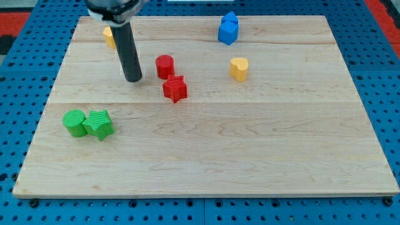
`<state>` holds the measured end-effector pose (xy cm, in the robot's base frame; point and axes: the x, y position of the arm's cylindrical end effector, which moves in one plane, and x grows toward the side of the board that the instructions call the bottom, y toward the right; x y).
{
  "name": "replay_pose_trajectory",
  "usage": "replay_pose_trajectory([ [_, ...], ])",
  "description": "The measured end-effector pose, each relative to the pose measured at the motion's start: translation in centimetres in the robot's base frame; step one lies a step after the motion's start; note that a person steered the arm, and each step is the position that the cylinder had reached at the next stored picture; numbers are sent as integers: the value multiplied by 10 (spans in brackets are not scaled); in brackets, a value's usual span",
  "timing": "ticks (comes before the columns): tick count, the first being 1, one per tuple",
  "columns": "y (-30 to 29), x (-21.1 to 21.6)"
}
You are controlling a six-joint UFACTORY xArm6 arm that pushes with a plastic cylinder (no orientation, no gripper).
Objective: Place the red circle to the left side of the red star
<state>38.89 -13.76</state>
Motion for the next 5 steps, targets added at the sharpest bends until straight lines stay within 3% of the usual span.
replay_pose_trajectory([
  [1, 10, -53],
  [2, 60, -74],
  [3, 79, -47],
  [4, 55, -9],
  [5, 12, -50],
])
